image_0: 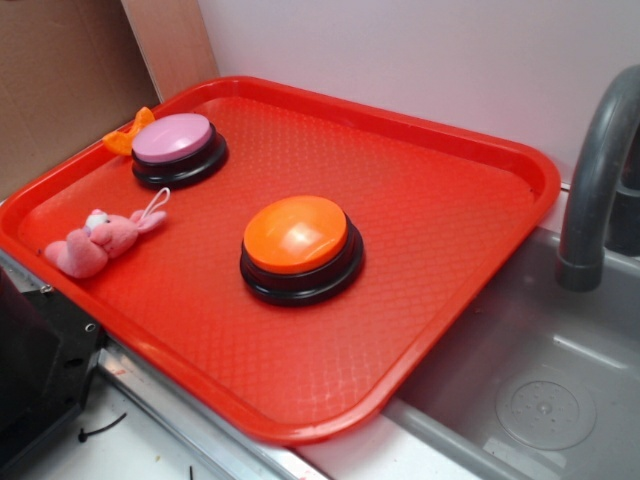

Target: Push the orange button.

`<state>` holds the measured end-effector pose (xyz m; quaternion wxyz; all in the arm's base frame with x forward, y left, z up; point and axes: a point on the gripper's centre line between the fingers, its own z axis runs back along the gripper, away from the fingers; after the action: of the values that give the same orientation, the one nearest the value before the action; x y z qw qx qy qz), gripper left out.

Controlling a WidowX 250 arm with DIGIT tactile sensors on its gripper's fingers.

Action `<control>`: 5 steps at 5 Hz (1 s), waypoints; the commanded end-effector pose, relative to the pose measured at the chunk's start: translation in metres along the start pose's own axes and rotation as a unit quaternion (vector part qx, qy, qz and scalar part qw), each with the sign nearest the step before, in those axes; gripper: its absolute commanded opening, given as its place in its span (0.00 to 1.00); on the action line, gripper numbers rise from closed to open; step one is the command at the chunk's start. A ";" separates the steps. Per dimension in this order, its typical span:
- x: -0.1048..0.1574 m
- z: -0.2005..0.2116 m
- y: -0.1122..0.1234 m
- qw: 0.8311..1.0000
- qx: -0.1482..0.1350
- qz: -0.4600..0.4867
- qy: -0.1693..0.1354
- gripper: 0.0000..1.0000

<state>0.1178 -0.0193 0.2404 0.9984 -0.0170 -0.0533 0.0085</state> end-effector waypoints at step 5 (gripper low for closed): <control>0.087 -0.147 -0.094 0.951 0.006 -0.309 0.015 1.00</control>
<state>0.2227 -0.1082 0.0965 0.9544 0.0077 -0.0200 -0.2978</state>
